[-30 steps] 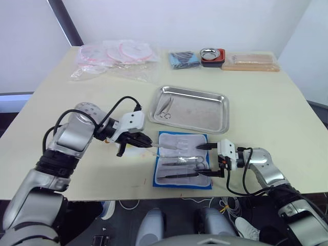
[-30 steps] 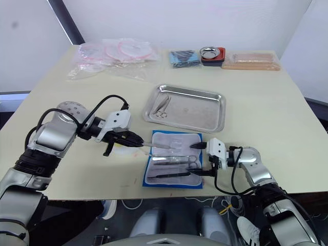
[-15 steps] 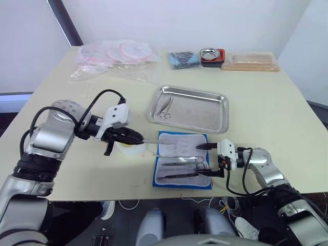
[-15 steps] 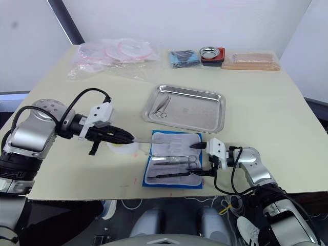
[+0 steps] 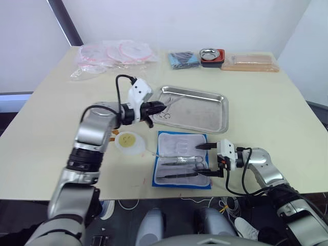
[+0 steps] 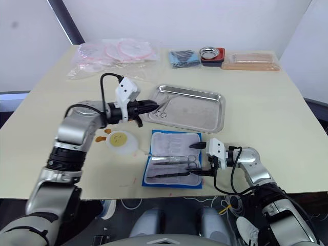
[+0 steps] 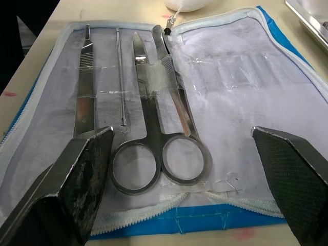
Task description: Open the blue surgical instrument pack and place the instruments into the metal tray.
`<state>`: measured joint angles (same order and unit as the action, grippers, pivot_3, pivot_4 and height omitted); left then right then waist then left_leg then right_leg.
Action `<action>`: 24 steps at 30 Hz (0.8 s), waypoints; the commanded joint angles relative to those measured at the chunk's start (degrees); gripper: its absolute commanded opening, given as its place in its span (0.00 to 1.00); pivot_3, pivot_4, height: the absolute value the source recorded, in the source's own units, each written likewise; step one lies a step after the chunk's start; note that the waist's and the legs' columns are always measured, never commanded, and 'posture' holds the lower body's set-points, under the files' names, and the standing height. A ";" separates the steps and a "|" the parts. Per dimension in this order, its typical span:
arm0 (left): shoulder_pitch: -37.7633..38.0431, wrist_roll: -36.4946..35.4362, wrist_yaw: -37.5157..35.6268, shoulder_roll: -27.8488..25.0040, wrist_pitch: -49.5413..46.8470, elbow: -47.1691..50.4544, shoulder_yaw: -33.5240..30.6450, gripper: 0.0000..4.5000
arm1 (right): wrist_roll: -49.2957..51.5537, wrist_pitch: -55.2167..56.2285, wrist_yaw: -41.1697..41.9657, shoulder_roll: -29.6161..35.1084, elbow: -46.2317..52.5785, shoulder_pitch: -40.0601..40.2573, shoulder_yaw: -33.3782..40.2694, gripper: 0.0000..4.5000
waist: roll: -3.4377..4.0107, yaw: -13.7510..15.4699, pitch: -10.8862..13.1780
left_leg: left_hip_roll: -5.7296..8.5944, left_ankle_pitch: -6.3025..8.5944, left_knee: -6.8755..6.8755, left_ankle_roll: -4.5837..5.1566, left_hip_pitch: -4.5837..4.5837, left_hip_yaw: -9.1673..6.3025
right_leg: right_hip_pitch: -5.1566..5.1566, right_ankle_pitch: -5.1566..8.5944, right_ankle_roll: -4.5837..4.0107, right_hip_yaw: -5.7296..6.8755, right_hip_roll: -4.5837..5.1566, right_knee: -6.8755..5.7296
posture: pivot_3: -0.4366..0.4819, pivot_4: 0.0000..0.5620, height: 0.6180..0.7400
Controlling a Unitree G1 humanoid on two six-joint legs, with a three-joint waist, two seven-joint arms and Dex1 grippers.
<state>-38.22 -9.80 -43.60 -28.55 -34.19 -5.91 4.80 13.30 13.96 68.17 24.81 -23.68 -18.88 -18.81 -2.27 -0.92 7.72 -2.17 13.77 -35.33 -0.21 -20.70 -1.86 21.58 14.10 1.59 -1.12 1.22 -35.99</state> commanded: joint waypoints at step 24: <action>-5.44 7.47 35.64 25.09 -2.89 -16.94 -3.30 0.00 | -8.71 -3.50 -1.62 2.31 -7.79 5.10 -4.59 1.00 | -0.12 0.11 -0.23 | 0.07 0.00 -0.10 -0.03 0.02 -0.05 | -0.10 -0.16 0.23 0.00 -0.05 -0.01 | 0.48 0.27 1.00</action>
<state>-42.01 -1.84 -9.00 -4.70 -38.02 -22.13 2.49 13.30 13.96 67.99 25.17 -23.55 -18.88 -18.80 -2.39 -0.81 7.48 -2.10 13.76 -35.44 -0.23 -20.67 -1.91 21.48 13.94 1.82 -1.12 1.16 -36.00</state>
